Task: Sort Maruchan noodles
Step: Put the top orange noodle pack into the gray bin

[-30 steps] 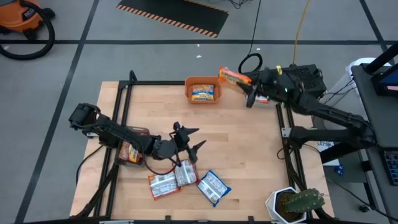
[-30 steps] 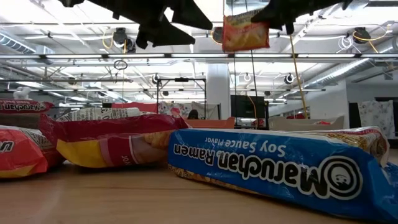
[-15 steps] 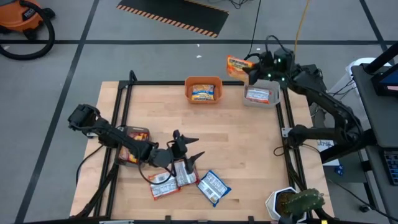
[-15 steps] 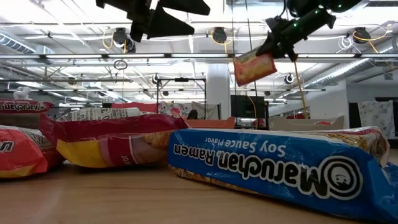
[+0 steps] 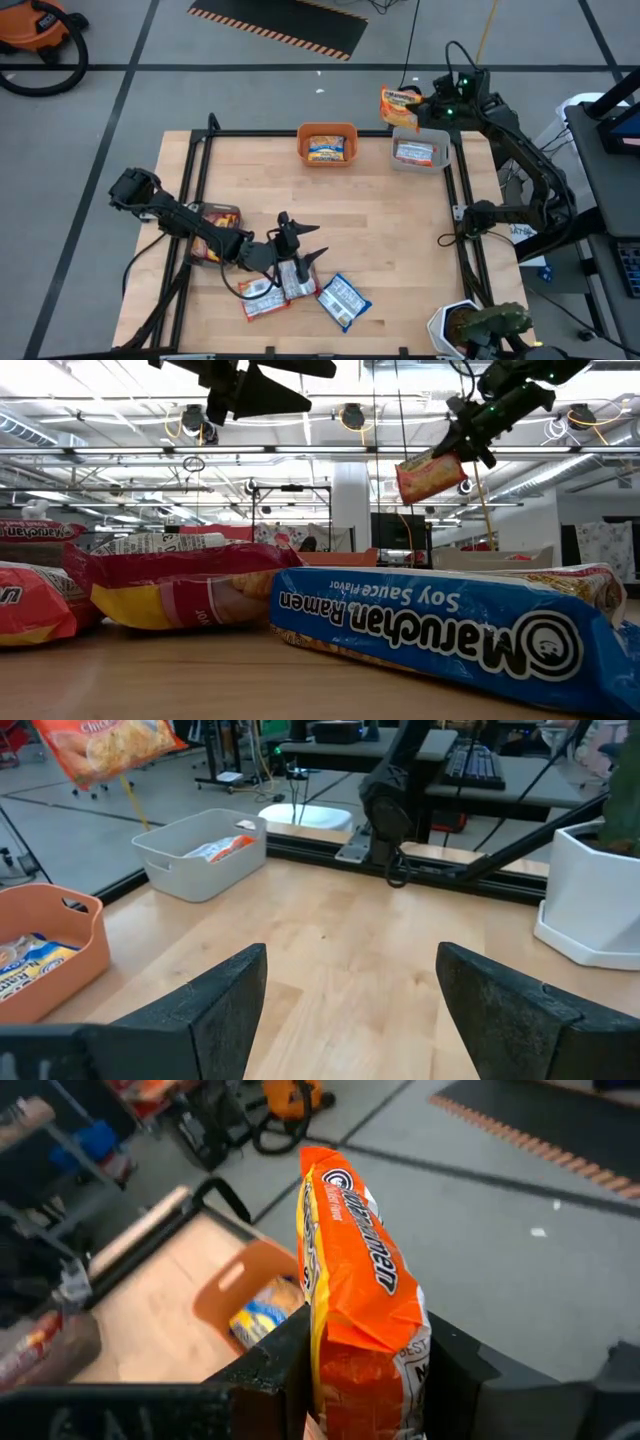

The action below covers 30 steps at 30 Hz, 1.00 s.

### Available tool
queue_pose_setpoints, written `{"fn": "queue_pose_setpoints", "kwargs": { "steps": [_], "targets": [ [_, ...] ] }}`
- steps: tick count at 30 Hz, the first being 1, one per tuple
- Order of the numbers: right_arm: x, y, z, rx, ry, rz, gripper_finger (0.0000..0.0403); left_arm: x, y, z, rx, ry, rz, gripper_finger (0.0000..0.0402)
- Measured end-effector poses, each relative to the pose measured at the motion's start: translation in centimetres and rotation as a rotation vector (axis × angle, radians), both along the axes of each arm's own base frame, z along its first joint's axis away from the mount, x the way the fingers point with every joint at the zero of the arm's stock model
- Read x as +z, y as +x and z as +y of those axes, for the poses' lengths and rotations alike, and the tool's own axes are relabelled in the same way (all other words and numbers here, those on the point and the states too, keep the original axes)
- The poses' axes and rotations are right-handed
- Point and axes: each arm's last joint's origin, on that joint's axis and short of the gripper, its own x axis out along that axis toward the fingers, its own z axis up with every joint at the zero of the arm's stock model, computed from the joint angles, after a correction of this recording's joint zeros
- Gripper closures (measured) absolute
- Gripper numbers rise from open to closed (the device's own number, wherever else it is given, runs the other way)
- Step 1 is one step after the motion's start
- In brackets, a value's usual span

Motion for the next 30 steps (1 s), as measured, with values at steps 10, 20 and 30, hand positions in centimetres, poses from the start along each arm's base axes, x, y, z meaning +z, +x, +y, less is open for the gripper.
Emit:
{"fn": "queue_pose_setpoints", "kwargs": {
  "steps": [10,20,30],
  "targets": [
    [-0.4,-0.1,0.2,0.018,0.011,0.044,0.0277,0.0,-0.1,-0.4,-0.011,0.0,-0.001,0.0105],
    [0.8,0.0,1.1,0.028,0.03,-0.058,0.0277,0.0,-0.1,-0.4,-0.012,0.003,-0.001,0.0105],
    [5.1,-1.9,5.1,-0.027,-0.135,-0.152,0.0277,0.0,-0.1,-0.4,-0.012,0.004,-0.002,0.0105]
  ]
}}
